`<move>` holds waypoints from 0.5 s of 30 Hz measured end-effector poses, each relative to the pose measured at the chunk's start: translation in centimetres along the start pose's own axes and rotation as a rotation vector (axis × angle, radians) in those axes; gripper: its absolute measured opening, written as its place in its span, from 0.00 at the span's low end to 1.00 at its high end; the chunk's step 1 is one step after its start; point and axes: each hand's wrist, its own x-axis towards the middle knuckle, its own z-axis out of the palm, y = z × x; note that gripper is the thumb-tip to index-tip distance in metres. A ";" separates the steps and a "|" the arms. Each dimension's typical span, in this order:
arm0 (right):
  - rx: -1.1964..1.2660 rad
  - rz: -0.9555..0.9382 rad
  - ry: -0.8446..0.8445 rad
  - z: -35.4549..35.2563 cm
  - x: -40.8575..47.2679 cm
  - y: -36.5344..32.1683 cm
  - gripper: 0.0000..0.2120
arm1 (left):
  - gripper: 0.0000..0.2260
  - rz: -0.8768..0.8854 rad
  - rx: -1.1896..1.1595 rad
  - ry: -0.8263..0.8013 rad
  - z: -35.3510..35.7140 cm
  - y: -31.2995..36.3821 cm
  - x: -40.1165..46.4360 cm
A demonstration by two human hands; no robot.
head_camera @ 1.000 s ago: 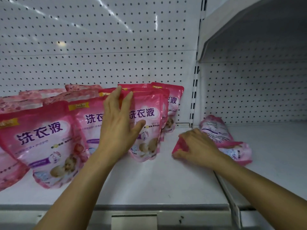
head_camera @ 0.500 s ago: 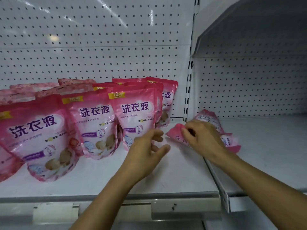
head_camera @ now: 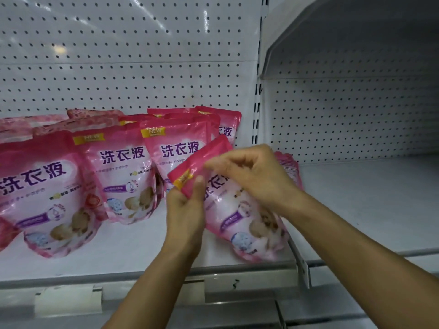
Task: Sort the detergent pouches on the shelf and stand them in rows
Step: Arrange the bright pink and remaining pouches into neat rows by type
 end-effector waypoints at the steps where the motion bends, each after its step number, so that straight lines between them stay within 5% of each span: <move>1: 0.016 -0.002 0.105 -0.7 0.3 0.5 0.07 | 0.09 -0.026 -0.018 0.045 -0.5 0.2 0.1; 4: -0.054 0.120 0.251 -3.6 0.8 3.7 0.05 | 0.12 -0.003 0.032 0.178 -2.5 1.0 1.4; 10: -0.882 0.624 -0.256 -7.0 -0.9 12.8 0.44 | 0.17 0.190 0.225 0.188 -7.5 2.3 4.9; 15: -1.175 0.422 -0.272 -6.9 -0.4 13.9 0.18 | 0.21 0.200 0.298 0.290 -9.6 2.6 6.8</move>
